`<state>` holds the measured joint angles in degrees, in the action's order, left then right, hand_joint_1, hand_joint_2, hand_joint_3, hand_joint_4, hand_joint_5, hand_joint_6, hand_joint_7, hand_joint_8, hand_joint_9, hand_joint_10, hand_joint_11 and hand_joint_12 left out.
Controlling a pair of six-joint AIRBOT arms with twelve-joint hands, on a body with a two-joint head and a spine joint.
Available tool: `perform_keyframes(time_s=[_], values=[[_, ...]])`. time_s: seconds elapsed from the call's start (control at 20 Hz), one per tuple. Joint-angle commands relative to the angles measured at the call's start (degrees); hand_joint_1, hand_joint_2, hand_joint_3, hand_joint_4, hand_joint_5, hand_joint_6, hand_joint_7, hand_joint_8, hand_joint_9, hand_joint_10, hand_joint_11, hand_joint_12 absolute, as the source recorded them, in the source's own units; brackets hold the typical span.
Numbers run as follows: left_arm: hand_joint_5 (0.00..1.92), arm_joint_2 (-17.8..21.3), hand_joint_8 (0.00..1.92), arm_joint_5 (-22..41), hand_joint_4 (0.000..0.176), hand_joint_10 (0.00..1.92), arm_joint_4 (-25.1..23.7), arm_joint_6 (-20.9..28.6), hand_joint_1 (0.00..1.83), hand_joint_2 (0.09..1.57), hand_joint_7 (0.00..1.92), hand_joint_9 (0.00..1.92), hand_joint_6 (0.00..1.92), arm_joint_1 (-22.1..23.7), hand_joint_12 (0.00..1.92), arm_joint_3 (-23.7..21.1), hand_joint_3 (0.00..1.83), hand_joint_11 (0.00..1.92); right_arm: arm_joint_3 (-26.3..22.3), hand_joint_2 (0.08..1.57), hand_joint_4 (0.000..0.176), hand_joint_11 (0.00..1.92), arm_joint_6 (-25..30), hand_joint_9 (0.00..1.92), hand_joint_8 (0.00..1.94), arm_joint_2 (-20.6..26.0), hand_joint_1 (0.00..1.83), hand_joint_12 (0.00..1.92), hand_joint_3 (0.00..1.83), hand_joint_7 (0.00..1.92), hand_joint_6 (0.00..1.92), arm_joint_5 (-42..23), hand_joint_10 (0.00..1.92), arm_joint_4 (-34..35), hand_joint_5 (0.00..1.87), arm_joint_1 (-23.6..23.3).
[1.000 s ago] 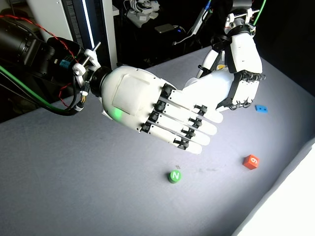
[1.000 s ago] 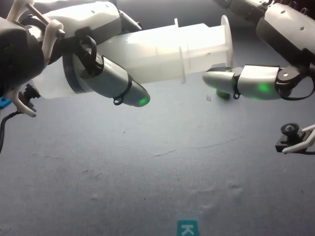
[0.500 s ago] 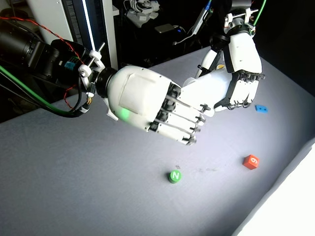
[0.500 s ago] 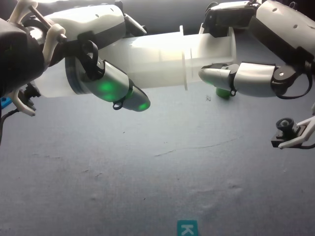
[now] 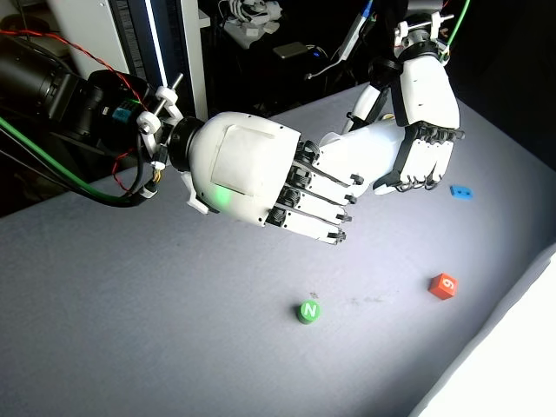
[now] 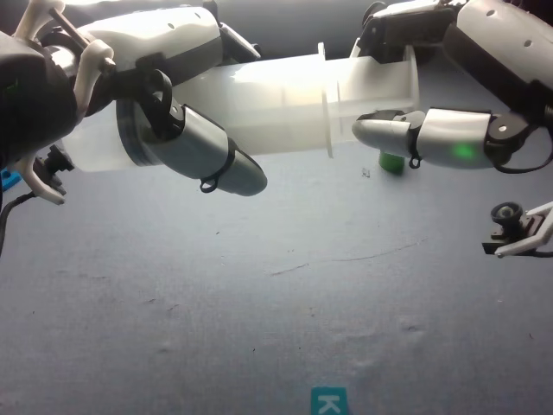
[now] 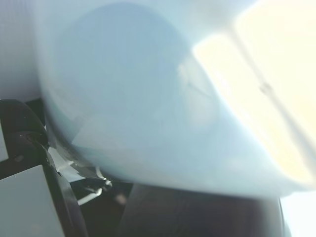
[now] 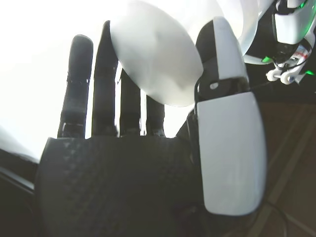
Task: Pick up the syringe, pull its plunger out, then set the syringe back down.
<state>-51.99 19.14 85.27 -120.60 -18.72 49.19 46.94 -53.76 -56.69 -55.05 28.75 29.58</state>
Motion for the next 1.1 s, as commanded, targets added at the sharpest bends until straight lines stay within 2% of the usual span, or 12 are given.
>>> perform_keyframes(time_s=[0.0,0.05,0.1,0.25,0.3,0.4,0.45,0.5,0.75,0.95,1.05], values=[[0.98,0.6,1.19,2.6,0.000,1.33,-1.8,0.0,1.37,1.14,0.92,0.80,0.80,1.1,1.18,0.0,0.00,0.54,0.1,1.18,0.000,0.23,0.4,0.64,1.32,0.9,1.21,1.69,0.00,0.89,1.11,-8.0,1.32,-1.1,0.82,-0.1],[0.98,0.6,1.16,2.6,0.000,1.32,-1.8,0.0,1.37,1.13,0.93,0.81,0.80,1.2,1.18,0.0,0.00,0.54,0.1,1.20,0.000,0.22,0.4,0.65,1.28,1.3,1.32,1.69,0.00,0.89,1.13,-8.3,1.50,-1.1,0.79,-0.1],[0.95,0.6,1.21,2.7,0.000,1.36,-1.8,0.0,1.36,1.15,0.91,0.78,0.84,1.2,1.20,0.0,0.00,0.53,0.0,1.19,0.000,0.21,0.4,0.63,1.32,1.5,1.23,1.70,0.00,0.88,1.13,-8.4,1.39,-1.1,0.81,0.0],[0.94,0.6,1.21,2.7,0.000,1.38,-1.8,0.0,1.36,1.15,0.91,0.78,0.85,1.3,1.23,0.0,0.00,0.52,0.0,1.16,0.000,0.24,0.4,0.67,1.26,2.1,1.22,1.68,0.00,0.92,1.04,-8.9,1.29,-1.1,0.87,0.4],[0.94,0.6,1.21,2.7,0.000,1.37,-1.8,0.0,1.36,1.15,0.90,0.78,0.85,1.4,1.23,0.0,0.00,0.52,0.0,1.18,0.000,0.24,0.4,0.68,1.22,2.3,1.33,1.68,0.00,0.92,1.08,-9.1,1.46,-1.1,0.84,0.4],[0.95,0.6,1.22,2.8,0.000,1.38,-1.8,-0.1,1.36,1.15,0.90,0.78,0.83,1.6,1.23,0.0,0.00,0.52,0.0,1.20,0.000,0.23,0.4,0.65,1.28,2.7,1.35,1.71,0.00,0.88,1.14,-9.3,1.54,-1.1,0.80,0.6],[0.96,0.6,1.23,2.8,0.000,1.36,-1.8,-0.1,1.37,1.15,0.90,0.79,0.81,1.6,1.22,0.0,0.00,0.53,0.0,1.18,0.000,0.25,0.4,0.65,1.30,3.0,1.24,1.70,0.00,0.89,1.07,-9.5,1.39,-1.1,0.85,0.7],[0.96,0.7,1.23,2.8,0.000,1.36,-1.8,-0.2,1.37,1.15,0.90,0.79,0.80,1.6,1.21,0.0,0.00,0.53,0.0,1.18,0.000,0.22,0.4,0.64,1.31,3.2,1.21,1.70,0.00,0.89,1.07,-9.7,1.33,-1.1,0.85,0.7],[0.97,0.9,1.19,2.8,0.000,1.33,-1.8,-0.3,1.37,1.14,0.92,0.81,0.82,1.6,1.18,0.0,0.00,0.53,0.0,1.17,0.000,0.24,0.4,0.67,1.27,4.6,1.21,1.69,0.00,0.91,1.10,-10.6,1.30,-0.8,0.84,1.0],[0.94,0.9,1.23,2.9,0.000,1.34,-1.8,-0.3,1.36,1.15,0.89,0.79,0.88,1.6,1.18,0.1,0.00,0.53,0.1,1.16,0.000,0.26,0.4,0.69,1.26,5.7,1.22,1.70,0.00,0.93,1.06,-10.9,1.30,0.7,0.86,1.0],[0.95,0.9,1.26,2.9,0.000,1.36,-1.8,-0.3,1.36,1.15,0.89,0.78,0.83,1.6,1.20,0.1,0.00,0.54,0.1,1.17,0.000,0.26,0.4,0.68,1.26,6.3,1.21,1.69,0.00,0.93,1.06,-11.1,1.30,1.4,0.86,1.0]])
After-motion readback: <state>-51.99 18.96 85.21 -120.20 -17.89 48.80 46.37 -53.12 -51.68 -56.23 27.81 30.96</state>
